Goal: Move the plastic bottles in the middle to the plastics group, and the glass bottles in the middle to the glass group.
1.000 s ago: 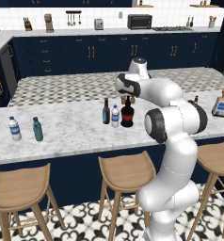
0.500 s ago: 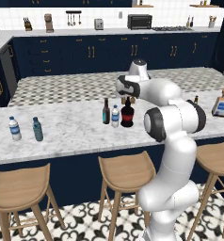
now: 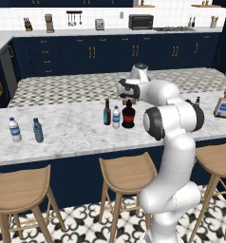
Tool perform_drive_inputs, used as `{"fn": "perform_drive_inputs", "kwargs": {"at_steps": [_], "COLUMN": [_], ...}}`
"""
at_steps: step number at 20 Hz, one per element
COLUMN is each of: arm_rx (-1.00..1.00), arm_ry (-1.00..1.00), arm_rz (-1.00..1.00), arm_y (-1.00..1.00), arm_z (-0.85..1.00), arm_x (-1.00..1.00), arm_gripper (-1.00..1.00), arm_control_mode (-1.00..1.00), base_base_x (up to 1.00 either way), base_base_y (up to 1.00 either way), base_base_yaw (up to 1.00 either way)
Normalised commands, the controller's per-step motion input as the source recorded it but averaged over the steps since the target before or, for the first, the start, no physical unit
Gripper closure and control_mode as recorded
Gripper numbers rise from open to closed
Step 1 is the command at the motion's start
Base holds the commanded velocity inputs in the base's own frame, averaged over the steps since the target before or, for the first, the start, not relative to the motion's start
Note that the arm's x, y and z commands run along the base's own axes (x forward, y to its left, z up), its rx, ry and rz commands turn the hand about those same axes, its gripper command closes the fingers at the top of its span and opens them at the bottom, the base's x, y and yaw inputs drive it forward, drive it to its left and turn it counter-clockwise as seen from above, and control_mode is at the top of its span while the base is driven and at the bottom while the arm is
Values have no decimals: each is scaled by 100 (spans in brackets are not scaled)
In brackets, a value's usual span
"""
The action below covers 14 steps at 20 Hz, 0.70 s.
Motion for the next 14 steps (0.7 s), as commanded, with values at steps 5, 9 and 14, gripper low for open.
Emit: {"fn": "perform_drive_inputs", "kwargs": {"at_steps": [5,9,14], "arm_rx": [0,0,0], "arm_ry": [0,0,0], "arm_rz": [0,0,0], "arm_y": [0,0,0], "arm_z": [-15,-12,-18], "arm_x": [30,23,18], "arm_gripper": [-100,-100,-100], "arm_control_mode": [-100,-100,-100], "base_base_x": [0,0,0], "base_base_y": [0,0,0], "base_base_yaw": [0,0,0]}}
